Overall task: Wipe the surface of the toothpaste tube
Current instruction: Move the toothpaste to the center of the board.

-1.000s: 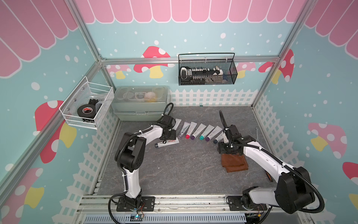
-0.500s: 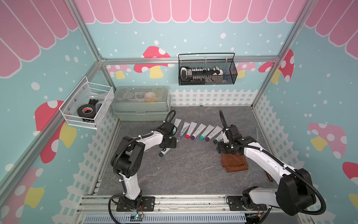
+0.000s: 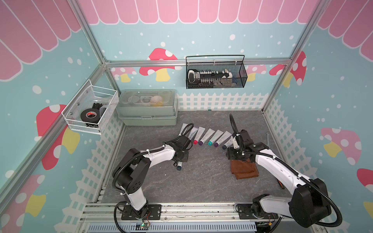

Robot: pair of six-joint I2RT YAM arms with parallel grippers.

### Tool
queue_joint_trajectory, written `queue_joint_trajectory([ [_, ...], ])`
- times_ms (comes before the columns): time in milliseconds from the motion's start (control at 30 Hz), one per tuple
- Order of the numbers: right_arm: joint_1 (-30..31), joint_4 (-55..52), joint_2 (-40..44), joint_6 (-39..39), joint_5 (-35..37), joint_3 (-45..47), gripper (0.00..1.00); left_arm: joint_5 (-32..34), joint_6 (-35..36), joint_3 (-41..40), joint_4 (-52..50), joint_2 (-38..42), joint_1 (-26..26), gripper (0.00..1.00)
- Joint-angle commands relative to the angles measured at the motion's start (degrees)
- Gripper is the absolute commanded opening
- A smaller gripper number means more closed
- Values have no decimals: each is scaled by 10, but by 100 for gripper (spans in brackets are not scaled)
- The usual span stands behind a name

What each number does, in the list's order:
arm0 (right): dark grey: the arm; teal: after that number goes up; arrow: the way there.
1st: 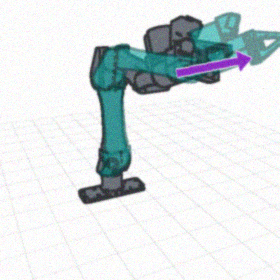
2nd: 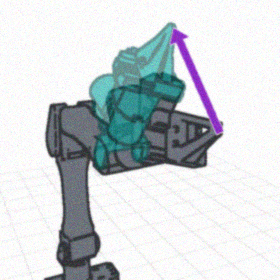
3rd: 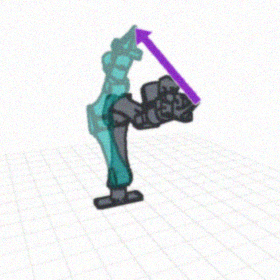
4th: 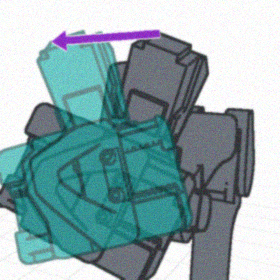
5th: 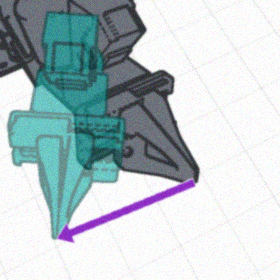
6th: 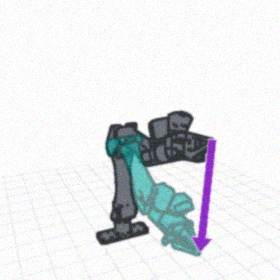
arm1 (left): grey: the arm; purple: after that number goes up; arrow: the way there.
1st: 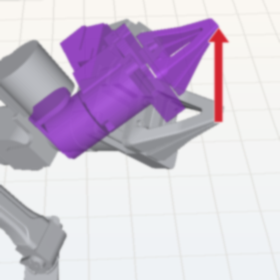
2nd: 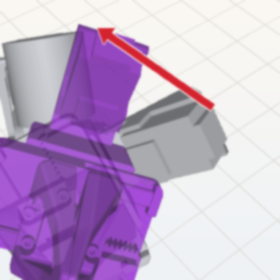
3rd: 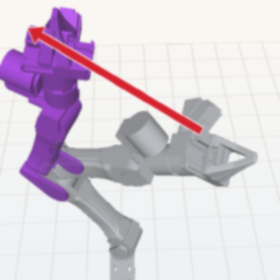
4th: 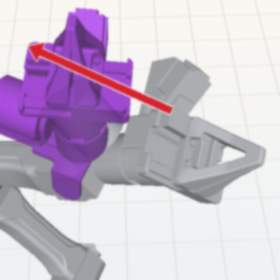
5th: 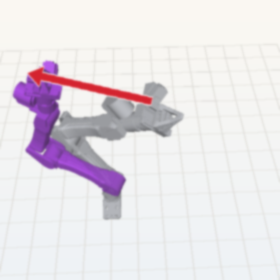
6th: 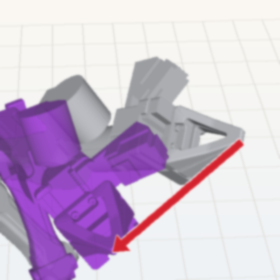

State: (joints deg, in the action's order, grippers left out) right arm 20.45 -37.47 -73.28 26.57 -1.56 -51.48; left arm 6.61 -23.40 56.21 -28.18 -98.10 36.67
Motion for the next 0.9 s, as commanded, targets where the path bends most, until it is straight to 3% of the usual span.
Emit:
queue_joint_trajectory([
  [0,5,-7,4,-4,2,6,61,-12,-14,-43,3,30,39,14],
  [133,4,-9,-2,0,11,9,61,-47,4,-43,36,52,100,16],
  [300,4,-3,1,13,23,23,60,-71,52,5,63,12,172,17],
  [567,3,-7,-39,18,91,26,59,-94,102,106,68,-87,206,20],
  [633,3,-2,-58,18,94,23,59,-95,104,103,71,-85,207,26],
  [767,0,11,-92,20,97,13,58,-75,95,59,81,-46,207,49],
  [867,-1,18,-119,20,100,1,57,-65,79,6,100,-2,207,56],
])
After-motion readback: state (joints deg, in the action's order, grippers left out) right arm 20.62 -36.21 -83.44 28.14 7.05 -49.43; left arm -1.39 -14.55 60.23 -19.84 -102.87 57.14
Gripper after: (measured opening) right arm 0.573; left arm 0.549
